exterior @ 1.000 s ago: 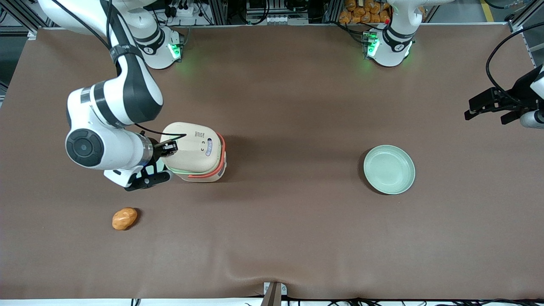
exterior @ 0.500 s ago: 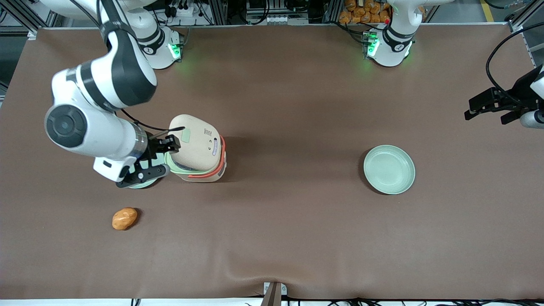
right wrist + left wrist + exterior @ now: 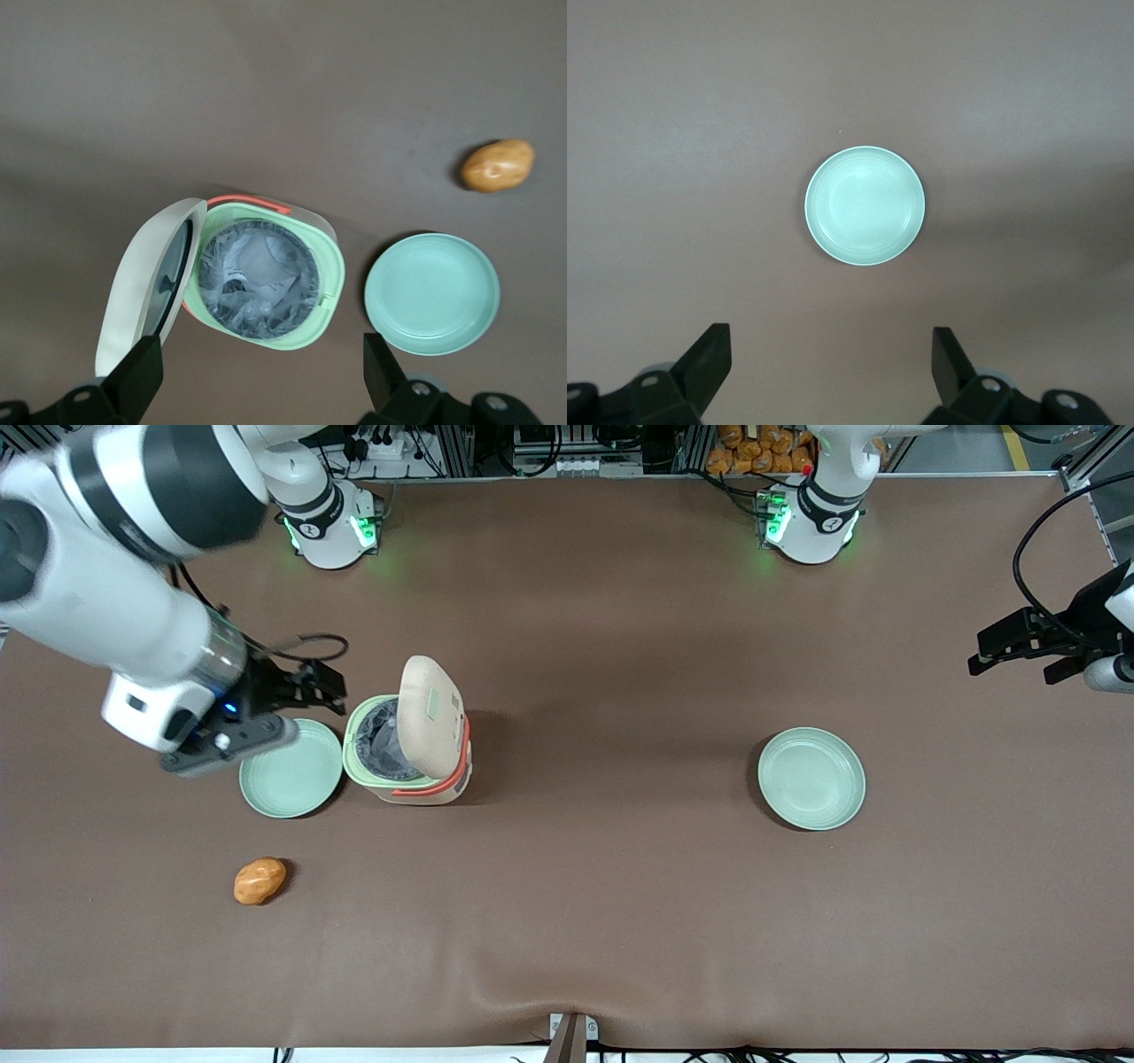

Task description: Press rice cooker button with right arm

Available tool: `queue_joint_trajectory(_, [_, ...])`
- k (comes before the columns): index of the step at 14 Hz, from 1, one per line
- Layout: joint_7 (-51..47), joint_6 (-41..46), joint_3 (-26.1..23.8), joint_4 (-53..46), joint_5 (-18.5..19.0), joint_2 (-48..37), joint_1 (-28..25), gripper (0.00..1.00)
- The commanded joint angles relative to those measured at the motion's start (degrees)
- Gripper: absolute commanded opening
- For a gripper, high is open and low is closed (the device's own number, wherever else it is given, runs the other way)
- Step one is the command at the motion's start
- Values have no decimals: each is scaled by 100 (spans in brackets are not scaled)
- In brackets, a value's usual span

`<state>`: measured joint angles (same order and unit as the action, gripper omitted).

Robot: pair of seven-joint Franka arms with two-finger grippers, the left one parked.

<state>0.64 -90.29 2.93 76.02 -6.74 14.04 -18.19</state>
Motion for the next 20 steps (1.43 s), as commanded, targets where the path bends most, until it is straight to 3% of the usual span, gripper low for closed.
queue_joint_trajectory(1, [24,99,-100,97,68,-541,447,100])
queue_joint_trajectory(6, [33,836,-21,115,129,-964,1018,100])
queue_joint_trajectory(9, [33,1188,277,237,147,-1070,1046,100])
queue_joint_trajectory(12, [50,1250,515,352,471,-1132,1046,100])
queue_joint_trajectory(14, [68,1250,515,379,656,-1141,1029,100])
queue_joint_trajectory(20, [59,1259,515,387,666,-1167,1019,100])
